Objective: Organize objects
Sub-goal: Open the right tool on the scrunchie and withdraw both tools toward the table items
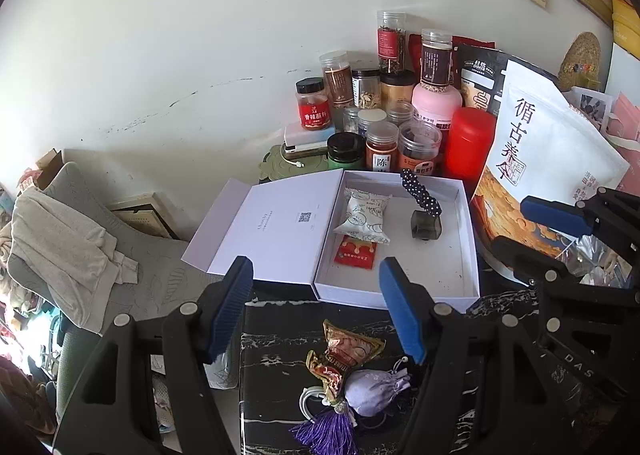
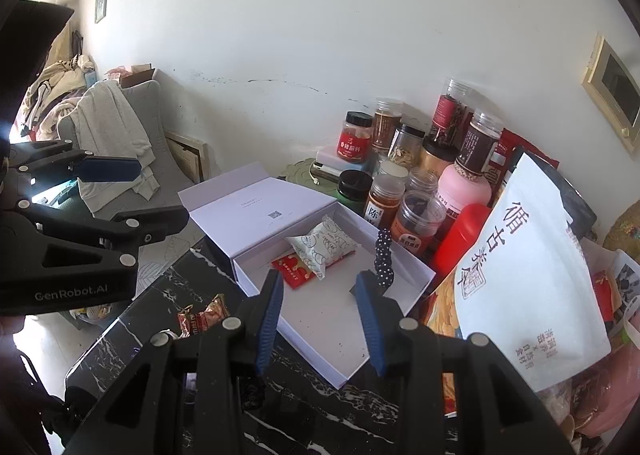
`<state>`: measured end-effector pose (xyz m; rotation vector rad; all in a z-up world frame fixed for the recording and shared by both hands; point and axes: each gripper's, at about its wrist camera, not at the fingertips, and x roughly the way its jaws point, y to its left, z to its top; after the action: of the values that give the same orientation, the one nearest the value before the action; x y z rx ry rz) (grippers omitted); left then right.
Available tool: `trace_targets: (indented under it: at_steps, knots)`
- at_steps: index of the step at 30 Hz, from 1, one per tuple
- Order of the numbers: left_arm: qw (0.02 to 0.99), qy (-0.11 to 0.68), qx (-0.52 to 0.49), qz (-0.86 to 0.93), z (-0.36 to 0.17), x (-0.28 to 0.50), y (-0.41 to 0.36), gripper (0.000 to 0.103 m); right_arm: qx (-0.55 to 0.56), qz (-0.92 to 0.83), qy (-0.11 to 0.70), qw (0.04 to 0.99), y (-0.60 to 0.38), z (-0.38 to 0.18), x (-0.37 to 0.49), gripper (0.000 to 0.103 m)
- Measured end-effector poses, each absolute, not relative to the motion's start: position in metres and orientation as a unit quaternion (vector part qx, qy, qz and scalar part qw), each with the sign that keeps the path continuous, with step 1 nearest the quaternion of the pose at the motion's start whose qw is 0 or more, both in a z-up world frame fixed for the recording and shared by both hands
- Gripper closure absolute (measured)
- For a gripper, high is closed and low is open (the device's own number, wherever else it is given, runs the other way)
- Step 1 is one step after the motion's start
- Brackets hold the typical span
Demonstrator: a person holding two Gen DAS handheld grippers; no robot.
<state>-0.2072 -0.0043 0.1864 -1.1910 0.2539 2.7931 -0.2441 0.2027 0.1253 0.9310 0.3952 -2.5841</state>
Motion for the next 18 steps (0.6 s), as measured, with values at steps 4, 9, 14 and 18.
trace_targets:
  at_steps: [4,9,14,18]
  knots:
    - [0.043,0.082,-0.391,0.915,0.182,-0.185,-0.006,0.037,0.331,-0.914,0.141,0.189,0.201,0.119,-0.228,0.066]
    - [0.037,0.078,-0.395,0.915,0.172,-0.159,-0.010,0.037,0.334,-0.910,0.140,0.200,0.201,0.106,-0.207,0.066]
    - [0.027,0.064,-0.401,0.913,0.158,-0.135,-0.019,0.037,0.340,-0.906,0.141,0.209,0.201,0.091,-0.190,0.066]
    - [0.017,0.051,-0.406,0.912,0.146,-0.118,-0.025,0.037,0.343,-0.903,0.136,0.220,0.203,0.079,-0.178,0.066]
